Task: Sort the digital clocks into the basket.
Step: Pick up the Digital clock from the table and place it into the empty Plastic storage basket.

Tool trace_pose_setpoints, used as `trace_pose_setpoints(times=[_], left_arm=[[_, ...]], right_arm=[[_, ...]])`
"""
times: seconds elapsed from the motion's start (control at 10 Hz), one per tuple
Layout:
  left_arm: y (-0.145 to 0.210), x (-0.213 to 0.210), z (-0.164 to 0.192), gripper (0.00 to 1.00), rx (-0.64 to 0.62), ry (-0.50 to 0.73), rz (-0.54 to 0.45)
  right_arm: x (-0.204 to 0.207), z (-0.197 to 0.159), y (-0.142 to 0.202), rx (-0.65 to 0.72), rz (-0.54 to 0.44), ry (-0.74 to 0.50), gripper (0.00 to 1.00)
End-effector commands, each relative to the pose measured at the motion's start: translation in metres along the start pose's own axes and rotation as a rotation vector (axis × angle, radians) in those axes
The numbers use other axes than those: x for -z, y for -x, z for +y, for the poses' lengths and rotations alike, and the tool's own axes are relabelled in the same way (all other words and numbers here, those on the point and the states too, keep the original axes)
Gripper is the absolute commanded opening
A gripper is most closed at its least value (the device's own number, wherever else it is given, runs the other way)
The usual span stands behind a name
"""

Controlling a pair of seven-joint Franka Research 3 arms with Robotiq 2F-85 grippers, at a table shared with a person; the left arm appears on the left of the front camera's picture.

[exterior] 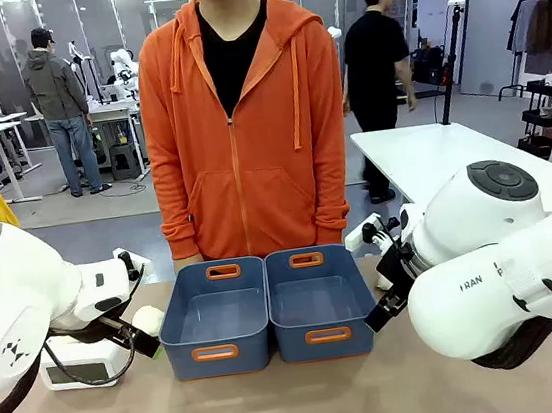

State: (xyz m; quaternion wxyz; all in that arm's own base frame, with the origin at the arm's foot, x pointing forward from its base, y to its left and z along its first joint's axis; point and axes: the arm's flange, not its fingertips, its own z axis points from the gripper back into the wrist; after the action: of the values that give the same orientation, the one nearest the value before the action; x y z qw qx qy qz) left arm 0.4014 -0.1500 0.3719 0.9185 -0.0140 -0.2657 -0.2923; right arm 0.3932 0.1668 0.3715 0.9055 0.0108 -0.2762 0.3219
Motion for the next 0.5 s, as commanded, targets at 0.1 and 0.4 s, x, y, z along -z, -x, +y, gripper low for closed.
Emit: trace_pose_setpoints(times=[0.1,0.4], left_arm=[[-0.0001,0.0000,-0.0003,1.00,0.001,0.000,0.000],[-0.0001,0.0000,-0.0003,1.00,0.001,0.000,0.000]], right_arm=[[0.0000,0.0000,0.0000,0.000,0.000,0.000,1.00],[0.0000,0.0000,0.0000,0.000,0.000,0.000,1.00]])
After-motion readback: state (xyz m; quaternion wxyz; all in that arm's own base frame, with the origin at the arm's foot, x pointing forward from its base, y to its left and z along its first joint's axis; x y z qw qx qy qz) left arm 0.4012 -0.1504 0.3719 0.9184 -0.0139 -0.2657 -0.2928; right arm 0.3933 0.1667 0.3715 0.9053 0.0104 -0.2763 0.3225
